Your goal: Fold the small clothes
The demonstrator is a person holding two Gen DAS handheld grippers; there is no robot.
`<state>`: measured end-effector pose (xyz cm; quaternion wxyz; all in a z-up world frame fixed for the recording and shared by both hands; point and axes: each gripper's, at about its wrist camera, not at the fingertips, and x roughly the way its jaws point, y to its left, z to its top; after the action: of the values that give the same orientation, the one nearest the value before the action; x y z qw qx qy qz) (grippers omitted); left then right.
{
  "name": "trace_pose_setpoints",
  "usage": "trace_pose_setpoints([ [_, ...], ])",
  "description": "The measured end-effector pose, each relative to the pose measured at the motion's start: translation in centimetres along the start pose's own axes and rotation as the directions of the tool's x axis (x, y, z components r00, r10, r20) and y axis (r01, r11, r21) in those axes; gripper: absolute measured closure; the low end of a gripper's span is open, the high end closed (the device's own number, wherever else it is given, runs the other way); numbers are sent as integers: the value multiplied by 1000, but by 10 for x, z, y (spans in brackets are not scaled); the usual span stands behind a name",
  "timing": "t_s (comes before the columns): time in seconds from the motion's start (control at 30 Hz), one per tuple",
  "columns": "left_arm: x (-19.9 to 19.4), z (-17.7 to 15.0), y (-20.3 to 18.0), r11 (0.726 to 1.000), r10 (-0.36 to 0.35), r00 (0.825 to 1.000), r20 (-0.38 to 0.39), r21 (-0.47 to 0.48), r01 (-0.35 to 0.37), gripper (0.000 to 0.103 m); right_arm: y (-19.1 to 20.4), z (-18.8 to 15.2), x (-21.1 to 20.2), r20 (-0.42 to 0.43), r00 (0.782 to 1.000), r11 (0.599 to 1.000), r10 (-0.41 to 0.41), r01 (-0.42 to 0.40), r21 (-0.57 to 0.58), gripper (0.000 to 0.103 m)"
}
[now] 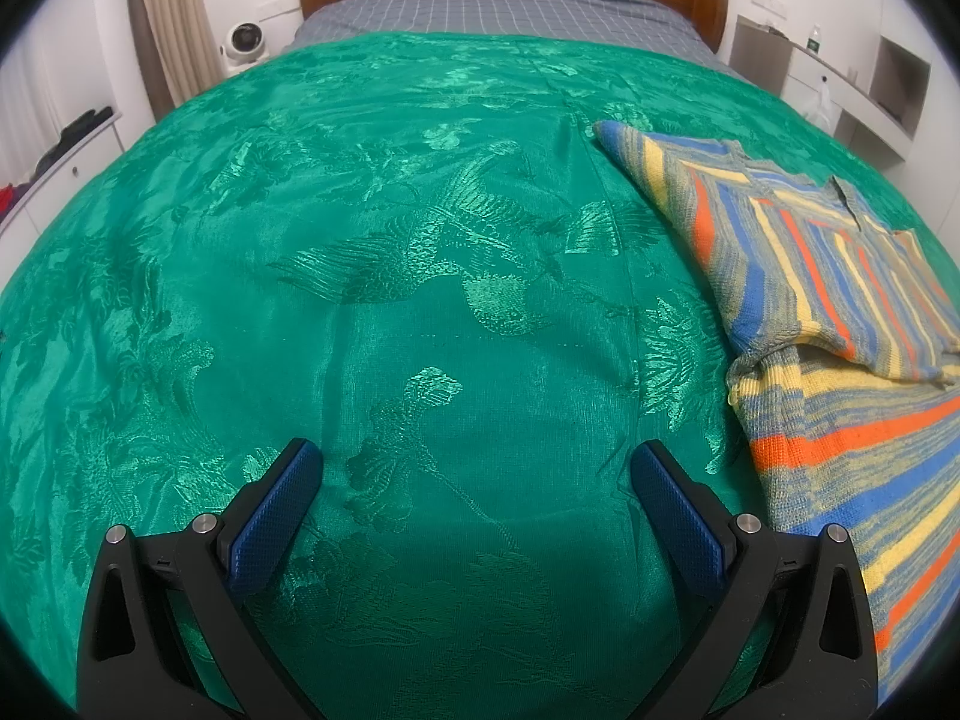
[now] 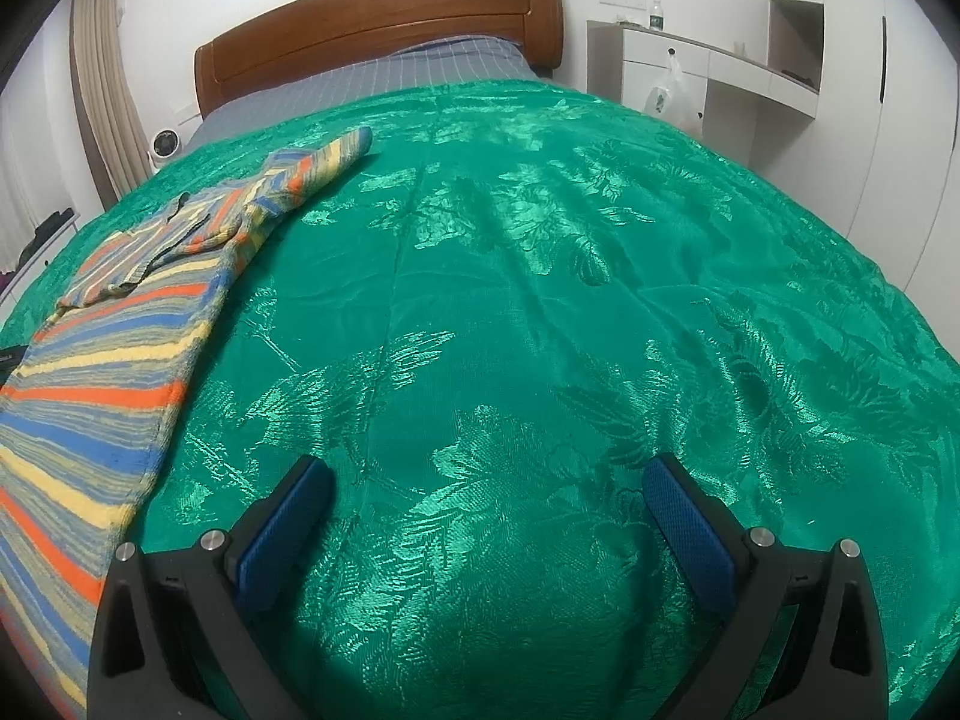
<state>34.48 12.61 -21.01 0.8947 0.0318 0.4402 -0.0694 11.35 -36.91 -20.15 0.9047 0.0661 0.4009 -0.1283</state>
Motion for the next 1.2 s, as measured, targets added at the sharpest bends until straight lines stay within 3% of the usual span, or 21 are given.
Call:
trace_pose_setpoints([
  [0.57, 1, 0, 1, 1000, -9, 1000, -1, -7, 9, 0, -4, -2, -3, 10, 1000, 1000, 20, -21, 9, 0],
  [0.9, 4, 5, 0, 999, -1, 998, -69, -39, -1, 0, -3, -2, -3, 9, 1000, 1000, 20, -21, 10, 0],
  [1.07, -27, -10, 8, 999, -15, 999, -45, -51, 12, 1, -4, -2, -4, 6, 1000, 1000, 27, -27, 10, 0],
  [1.2, -80, -42, 6, 998, -62, 997, -39, 15, 62, 1, -6, 1, -4, -19, 999, 999, 41, -40, 13, 0],
])
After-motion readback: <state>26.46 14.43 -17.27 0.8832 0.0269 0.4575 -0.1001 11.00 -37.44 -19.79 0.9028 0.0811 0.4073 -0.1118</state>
